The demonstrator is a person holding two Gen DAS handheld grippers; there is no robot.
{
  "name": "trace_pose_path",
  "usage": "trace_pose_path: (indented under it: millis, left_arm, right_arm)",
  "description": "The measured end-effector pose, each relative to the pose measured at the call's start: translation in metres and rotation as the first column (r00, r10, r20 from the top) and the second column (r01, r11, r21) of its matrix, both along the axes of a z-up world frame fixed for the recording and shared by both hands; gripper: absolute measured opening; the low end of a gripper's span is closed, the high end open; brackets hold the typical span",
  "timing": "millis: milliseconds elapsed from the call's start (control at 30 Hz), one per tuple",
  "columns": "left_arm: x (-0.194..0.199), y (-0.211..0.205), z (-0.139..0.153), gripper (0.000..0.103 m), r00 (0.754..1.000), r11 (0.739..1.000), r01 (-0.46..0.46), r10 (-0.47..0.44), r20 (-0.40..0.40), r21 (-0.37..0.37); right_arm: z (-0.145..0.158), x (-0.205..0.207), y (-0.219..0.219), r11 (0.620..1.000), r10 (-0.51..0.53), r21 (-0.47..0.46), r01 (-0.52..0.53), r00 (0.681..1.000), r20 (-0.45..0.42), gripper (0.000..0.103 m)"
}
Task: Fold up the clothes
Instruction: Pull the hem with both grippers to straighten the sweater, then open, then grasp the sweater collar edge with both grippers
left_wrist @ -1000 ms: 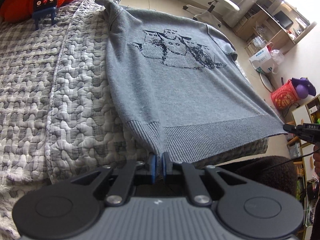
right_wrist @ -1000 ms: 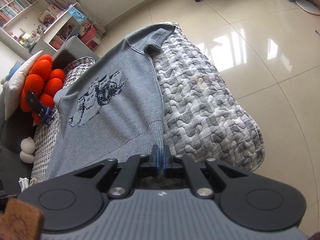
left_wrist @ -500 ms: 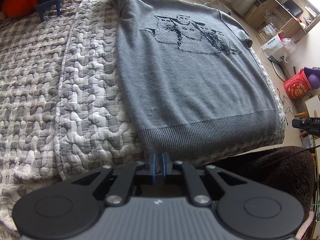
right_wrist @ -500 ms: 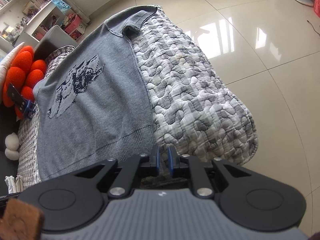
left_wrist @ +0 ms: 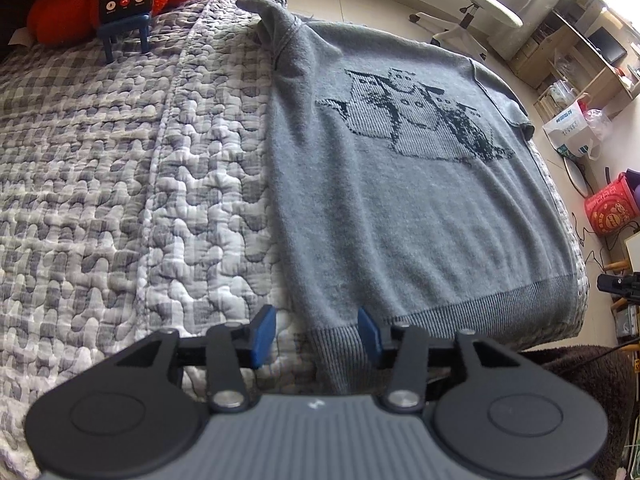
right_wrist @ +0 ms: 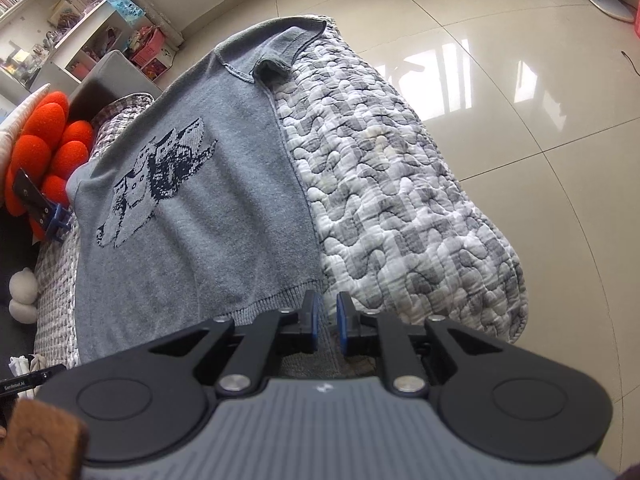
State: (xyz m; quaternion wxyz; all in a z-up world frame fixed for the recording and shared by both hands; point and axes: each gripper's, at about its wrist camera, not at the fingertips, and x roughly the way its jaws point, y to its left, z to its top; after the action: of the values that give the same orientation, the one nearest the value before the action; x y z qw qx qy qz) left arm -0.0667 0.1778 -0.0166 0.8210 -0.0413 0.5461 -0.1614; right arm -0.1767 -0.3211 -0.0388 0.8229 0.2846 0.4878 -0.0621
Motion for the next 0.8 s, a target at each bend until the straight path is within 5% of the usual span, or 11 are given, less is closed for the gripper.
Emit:
trace_pose_path:
  millis: [467, 800]
  left_arm:
    - [0.103, 0.011, 0.005, 0.048, 0.989, 0.989, -0.139, 0.142, 0.049, -0.054]
    - [0.202, -0.004, 0.018, 0.048, 0.965, 0.986, -0.163, 0.167, 0.205, -0.035]
  right_arm:
    - [0.030, 0.127, 0.054, 0.991, 0.129, 0.014, -0.131, 0.985, 0.112, 0.017]
    - [0.022, 0.245, 0.089, 0.971, 0.238, -0.021, -0.238, 0.959, 0.152, 0.017]
